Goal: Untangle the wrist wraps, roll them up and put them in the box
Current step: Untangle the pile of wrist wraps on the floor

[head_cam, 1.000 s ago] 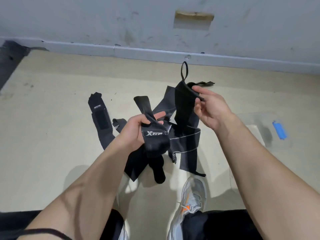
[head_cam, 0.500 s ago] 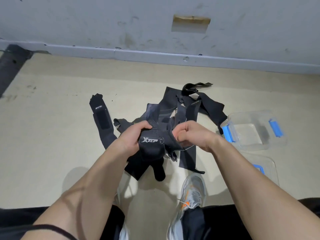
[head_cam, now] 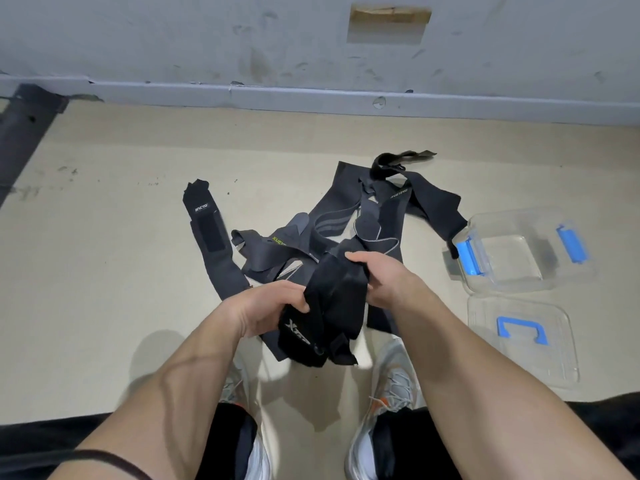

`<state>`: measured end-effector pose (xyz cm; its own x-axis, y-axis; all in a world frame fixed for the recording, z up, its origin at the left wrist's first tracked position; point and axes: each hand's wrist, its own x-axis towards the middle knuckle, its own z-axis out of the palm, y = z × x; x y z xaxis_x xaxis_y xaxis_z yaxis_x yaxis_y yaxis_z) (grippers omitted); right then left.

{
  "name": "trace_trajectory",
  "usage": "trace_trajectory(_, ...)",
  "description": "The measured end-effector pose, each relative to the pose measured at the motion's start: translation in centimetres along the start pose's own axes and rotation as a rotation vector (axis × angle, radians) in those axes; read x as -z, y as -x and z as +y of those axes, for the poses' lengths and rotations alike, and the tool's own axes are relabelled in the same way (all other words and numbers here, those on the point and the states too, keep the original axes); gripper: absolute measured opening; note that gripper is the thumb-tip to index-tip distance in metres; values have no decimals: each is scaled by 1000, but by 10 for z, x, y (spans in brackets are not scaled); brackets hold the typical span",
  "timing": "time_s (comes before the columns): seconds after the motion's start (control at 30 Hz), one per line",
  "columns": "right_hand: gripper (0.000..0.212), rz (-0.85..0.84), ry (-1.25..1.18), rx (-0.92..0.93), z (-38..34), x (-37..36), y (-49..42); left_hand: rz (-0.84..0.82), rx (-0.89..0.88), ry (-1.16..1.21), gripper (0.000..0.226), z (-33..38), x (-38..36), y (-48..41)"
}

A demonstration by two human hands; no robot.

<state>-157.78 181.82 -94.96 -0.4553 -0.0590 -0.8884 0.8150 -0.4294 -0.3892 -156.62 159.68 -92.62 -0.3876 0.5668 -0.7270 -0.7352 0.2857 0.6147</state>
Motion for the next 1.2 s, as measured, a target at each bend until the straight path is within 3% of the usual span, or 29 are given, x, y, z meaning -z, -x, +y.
trace_trajectory(0.1, 27, -99, 71, 213, -9, 0, 11, 50, 59, 4, 26, -7, 4, 2)
trace_trajectory(0.2, 43, -229, 306, 390, -16, 5, 24, 174, 17, 199, 41, -10, 9, 6)
trace_trajectory(0.33, 61, -361, 507, 420, -12, 15, 22, 267, -168, 592, 47, 0, 15, 5)
trace_trajectory(0.43, 65, -435, 609, 431, -8, 13, 23, 263, -217, 656, 54, 14, 10, 2)
trace_trajectory(0.53, 55, -367, 776, 445, -4, 9, 27, 396, -183, 544, 39, 24, 4, -3)
trace_trajectory(0.63, 24, -310, 942, 451, 1, 7, 27, 560, -141, 377, 19, 24, 10, -5)
trace_trajectory(0.7, 7, -242, 884, 449, 8, 7, 20, 720, -136, 295, 10, 22, 19, -5)
trace_trajectory(0.8, 17, -72, 718, 406, 21, 16, -3, 1056, -151, 24, 16, 14, 40, -1)
trace_trajectory(0.87, 8, 54, 637, 362, 27, 27, -17, 1166, -66, -173, 16, 5, 59, -1)
trace_trajectory(0.97, 16, 242, 662, 305, 31, 54, -44, 1189, 85, -410, 13, -3, 66, -8)
trace_trajectory(1.03, 9, 334, 666, 294, 29, 76, -64, 1200, 18, -422, 13, -1, 59, -22)
trace_trajectory(1.07, 8, 387, 654, 291, 26, 86, -75, 1148, -42, -393, 12, 1, 53, -32)
trace_trajectory(1.2, 53, 495, 565, 307, -6, 102, -102, 817, -159, -361, 16, 14, 25, -81)
